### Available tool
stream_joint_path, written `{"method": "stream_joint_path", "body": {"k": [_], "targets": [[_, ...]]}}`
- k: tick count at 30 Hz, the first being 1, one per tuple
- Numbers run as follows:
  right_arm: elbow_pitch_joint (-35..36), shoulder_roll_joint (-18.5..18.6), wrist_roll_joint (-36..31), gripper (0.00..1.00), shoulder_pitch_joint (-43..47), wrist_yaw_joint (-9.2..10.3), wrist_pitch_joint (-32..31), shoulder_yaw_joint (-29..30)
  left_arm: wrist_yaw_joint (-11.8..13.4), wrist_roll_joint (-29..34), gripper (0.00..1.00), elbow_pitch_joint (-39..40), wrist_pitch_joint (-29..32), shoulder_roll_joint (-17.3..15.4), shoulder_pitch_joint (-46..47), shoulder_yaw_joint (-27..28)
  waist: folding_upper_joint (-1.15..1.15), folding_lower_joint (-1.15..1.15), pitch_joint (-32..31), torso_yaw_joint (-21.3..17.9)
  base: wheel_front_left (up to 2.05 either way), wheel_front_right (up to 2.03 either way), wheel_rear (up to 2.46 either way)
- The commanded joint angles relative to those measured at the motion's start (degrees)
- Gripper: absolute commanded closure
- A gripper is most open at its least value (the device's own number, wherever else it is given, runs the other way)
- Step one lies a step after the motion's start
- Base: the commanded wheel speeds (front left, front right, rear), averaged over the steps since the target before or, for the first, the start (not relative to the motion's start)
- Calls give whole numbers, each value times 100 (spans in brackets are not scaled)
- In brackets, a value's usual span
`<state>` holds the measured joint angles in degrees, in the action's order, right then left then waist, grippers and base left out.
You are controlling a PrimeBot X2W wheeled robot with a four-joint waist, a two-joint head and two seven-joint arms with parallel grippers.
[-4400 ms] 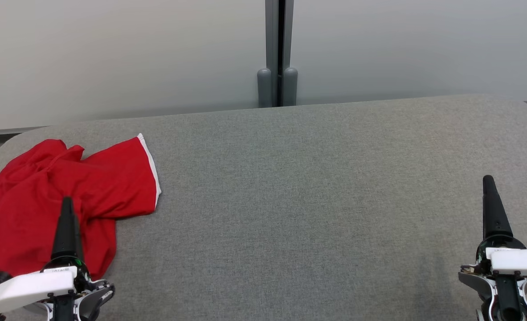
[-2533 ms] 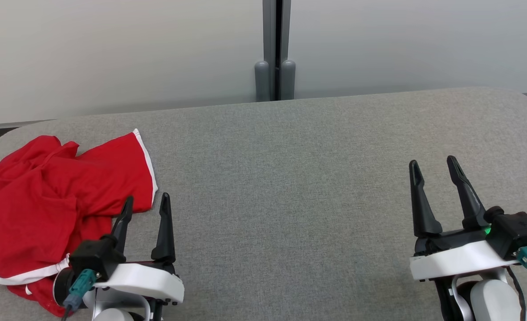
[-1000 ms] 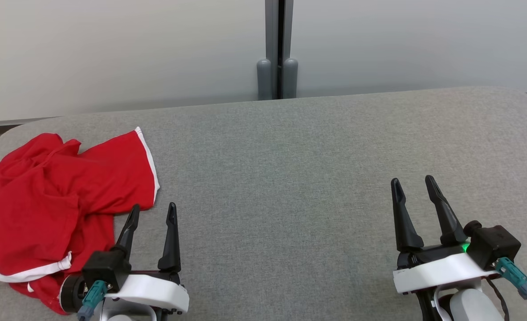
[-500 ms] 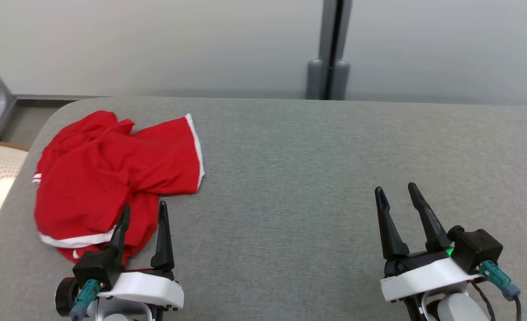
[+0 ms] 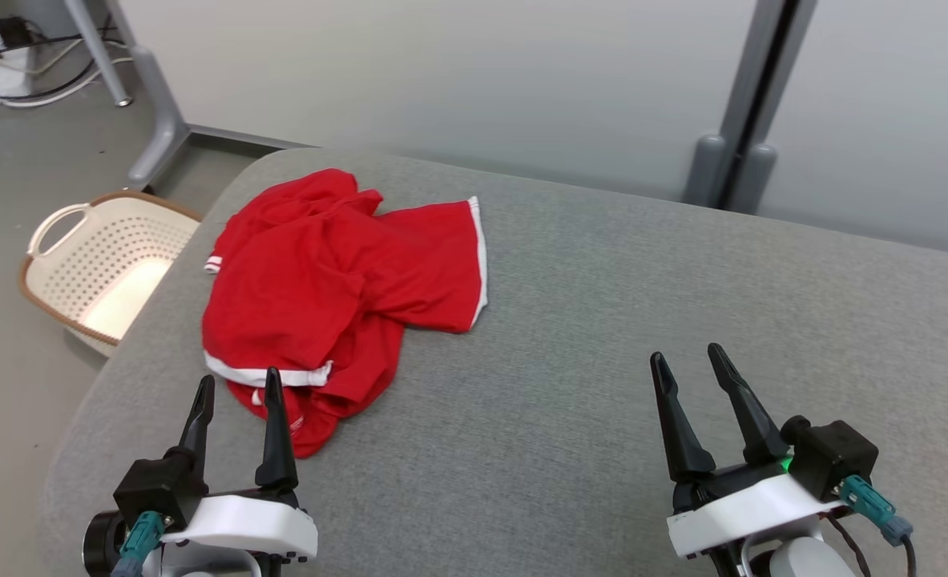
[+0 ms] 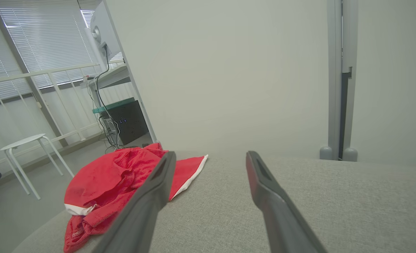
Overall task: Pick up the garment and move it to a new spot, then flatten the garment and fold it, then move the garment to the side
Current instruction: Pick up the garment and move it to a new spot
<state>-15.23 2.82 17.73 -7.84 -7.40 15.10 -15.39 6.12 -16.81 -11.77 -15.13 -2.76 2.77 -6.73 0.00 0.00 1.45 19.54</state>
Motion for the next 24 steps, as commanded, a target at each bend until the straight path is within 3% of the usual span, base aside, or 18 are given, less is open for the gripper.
{"method": "stream_joint_path", "body": {"k": [1, 13, 24], "targets": [[-7, 15, 33, 0, 25, -17, 10, -21, 46, -19, 0, 40, -4, -22, -42, 14, 0, 0, -9, 198, 0, 0, 0], [-83, 40, 111, 0, 41, -17, 10, -163, 49, -14, 0, 85, -4, -22, -100, 19, 0, 0, -34, 514, 0, 0, 0], [-106, 35, 155, 0, -44, -17, 10, -200, 10, 63, 0, 87, -4, -24, -123, 130, 0, 0, -51, 338, 0, 0, 0]]}}
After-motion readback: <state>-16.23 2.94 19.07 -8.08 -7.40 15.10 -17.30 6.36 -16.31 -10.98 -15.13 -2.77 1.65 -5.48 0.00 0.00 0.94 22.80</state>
